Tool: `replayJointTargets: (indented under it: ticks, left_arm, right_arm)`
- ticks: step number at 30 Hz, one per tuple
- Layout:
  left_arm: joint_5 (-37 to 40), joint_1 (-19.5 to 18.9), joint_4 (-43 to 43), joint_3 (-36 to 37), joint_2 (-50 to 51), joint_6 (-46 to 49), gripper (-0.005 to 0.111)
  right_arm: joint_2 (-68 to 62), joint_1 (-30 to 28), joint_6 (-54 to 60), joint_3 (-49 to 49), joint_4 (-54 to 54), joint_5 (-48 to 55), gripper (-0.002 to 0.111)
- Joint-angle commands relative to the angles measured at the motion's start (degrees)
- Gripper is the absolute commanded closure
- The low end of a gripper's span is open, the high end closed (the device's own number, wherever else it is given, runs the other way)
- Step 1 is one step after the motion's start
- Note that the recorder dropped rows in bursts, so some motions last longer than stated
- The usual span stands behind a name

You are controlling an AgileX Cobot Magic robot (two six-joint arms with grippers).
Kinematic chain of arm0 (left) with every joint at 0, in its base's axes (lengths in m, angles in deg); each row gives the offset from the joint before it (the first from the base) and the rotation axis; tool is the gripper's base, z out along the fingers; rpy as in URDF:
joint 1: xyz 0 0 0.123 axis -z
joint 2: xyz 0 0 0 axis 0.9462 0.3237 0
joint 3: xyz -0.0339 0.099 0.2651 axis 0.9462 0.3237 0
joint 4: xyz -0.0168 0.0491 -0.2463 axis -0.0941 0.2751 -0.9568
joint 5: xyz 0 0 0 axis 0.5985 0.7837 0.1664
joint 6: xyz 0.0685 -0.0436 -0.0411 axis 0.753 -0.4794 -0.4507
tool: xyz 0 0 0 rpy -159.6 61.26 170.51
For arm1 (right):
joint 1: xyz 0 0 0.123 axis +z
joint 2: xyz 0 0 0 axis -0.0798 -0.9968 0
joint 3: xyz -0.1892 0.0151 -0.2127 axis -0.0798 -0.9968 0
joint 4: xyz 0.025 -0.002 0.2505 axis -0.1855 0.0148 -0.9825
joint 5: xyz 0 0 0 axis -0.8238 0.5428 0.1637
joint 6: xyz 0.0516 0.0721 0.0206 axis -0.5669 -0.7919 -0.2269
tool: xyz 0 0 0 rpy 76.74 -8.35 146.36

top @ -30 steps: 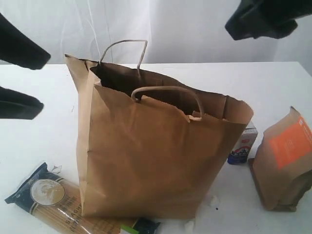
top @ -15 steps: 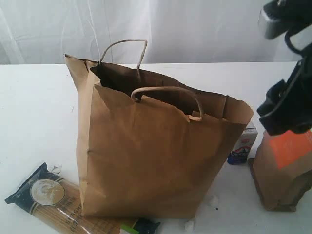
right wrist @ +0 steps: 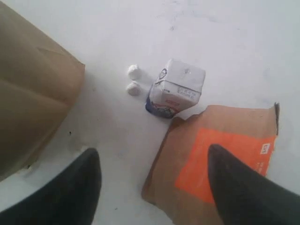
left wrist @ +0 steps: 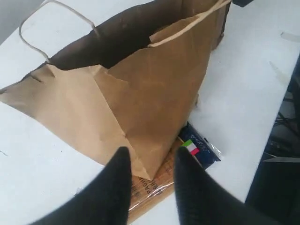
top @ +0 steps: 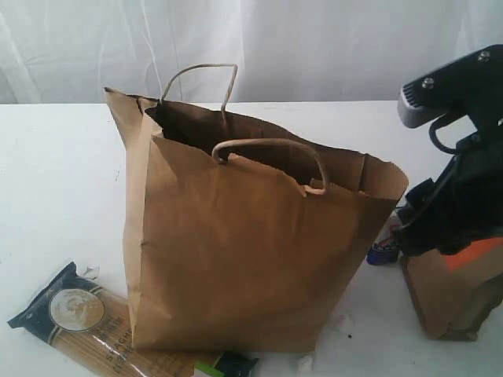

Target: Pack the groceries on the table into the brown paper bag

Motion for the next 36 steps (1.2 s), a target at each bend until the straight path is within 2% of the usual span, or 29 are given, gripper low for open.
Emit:
replayJointTargets:
  ticks: [1, 2, 9, 11, 12, 14, 17, 19, 21, 24, 26, 36]
  left_arm:
    - [-0.2, 0.17, 0.19, 0.38, -0.42, -1.04, 0.1]
    - [-0.57, 0.17, 0.19, 0.38, -0.42, -1.04, 0.107]
    - [-6.83, 0.17, -4.18, 0.38, -3.17, 2.3, 0.107]
    - [-10.32, 0.17, -6.33, 1.29, -6.49, 2.11, 0.107]
    - [-15.21, 0.17, -9.71, 3.31, -10.22, 4.2, 0.107]
    - [-18.17, 0.17, -9.33, 7.56, -16.34, 4.69, 0.107]
    - [-20.18, 0.17, -5.48, 15.33, -25.17, -3.43, 0.107]
    - [-27.41, 0.17, -9.97, 20.61, -31.26, -4.31, 0.107]
    - [-32.69, 0.17, -10.3, 25.52, -36.43, -5.76, 0.107]
    - [-37.57, 0.17, 0.24, 29.61, -41.06, -19.43, 0.107]
    - [-37.53, 0.17, 3.81, 29.73, -41.63, -20.93, 0.107]
    - [-36.74, 0.17, 4.12, 29.73, -41.75, -20.72, 0.107]
  right_arm:
    - [0.11, -0.24, -2.8, -1.56, 2.52, -2.19, 0.047]
    - [0.11, -0.24, -2.91, -1.81, 2.61, -2.57, 0.047]
    - [3.2, -0.24, -5.54, -5.87, 2.29, -7.42, 0.047]
    - [6.01, -0.24, -6.98, -8.39, 2.57, -8.99, 0.047]
    - [7.89, -0.24, -7.49, -10.06, 2.57, -9.67, 0.047]
    - [10.49, -0.24, -9.46, -12.38, 2.33, -9.8, 0.047]
    - [12.88, -0.24, -9.97, -14.14, 1.47, -11.17, 0.047]
    - [13.67, -0.24, -9.97, -14.98, 1.47, -13.62, 0.047]
    - [13.81, -0.24, -10.08, -15.38, 1.47, -15.8, 0.047]
    - [13.81, -0.24, -10.21, -15.38, 1.58, -21.37, 0.047]
    - [13.81, -0.24, -10.47, -15.38, 1.58, -23.06, 0.047]
    - [13.81, -0.24, -12.96, -15.38, 2.13, -24.16, 0.047]
